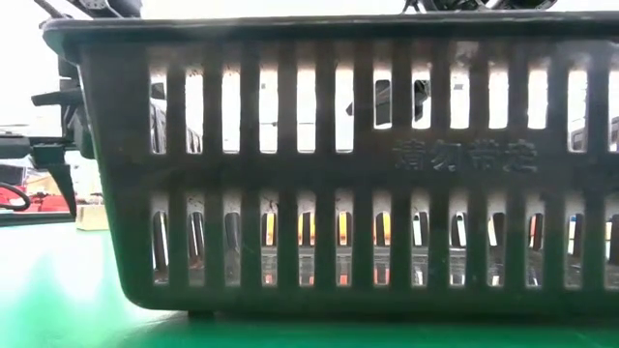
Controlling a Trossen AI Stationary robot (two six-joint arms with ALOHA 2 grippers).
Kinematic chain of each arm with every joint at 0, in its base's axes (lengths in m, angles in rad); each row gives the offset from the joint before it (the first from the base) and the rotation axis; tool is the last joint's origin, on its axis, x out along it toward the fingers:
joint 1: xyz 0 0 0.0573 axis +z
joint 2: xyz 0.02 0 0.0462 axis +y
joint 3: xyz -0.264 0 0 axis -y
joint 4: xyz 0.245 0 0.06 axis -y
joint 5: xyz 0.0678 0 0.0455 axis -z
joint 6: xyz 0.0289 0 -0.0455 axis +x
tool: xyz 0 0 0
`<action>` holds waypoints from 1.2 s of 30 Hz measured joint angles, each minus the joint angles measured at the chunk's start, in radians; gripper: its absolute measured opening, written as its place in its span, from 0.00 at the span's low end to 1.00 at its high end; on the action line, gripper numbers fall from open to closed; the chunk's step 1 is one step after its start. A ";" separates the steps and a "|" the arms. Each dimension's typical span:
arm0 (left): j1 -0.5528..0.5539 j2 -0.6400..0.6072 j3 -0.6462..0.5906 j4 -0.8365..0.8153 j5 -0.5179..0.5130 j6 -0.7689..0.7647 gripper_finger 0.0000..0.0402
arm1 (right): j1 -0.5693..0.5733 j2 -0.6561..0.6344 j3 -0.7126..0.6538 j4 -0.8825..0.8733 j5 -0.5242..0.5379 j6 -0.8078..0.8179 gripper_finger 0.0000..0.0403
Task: Sort & place blocks by color
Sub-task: Put the top left brown block into the black bin
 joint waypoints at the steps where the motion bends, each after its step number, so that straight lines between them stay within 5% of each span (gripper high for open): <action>1: 0.004 0.001 -0.005 0.005 0.000 -0.004 0.50 | 0.000 0.000 0.000 0.000 0.000 0.000 0.63; 10: 0.020 0.001 -0.074 0.052 0.000 -0.018 0.44 | 0.000 0.000 0.000 -0.004 0.000 0.000 0.63; 17: 0.020 0.001 -0.054 0.057 -0.010 -0.276 0.34 | 0.000 0.000 0.000 -0.004 0.000 0.001 0.63; 26: 0.019 0.001 0.118 0.093 -0.101 -0.586 0.36 | 0.000 0.000 0.000 0.029 0.000 0.070 0.63; 36: 0.005 -0.023 0.297 0.466 -0.017 -0.634 0.34 | 0.046 0.034 0.000 0.126 0.000 0.099 0.63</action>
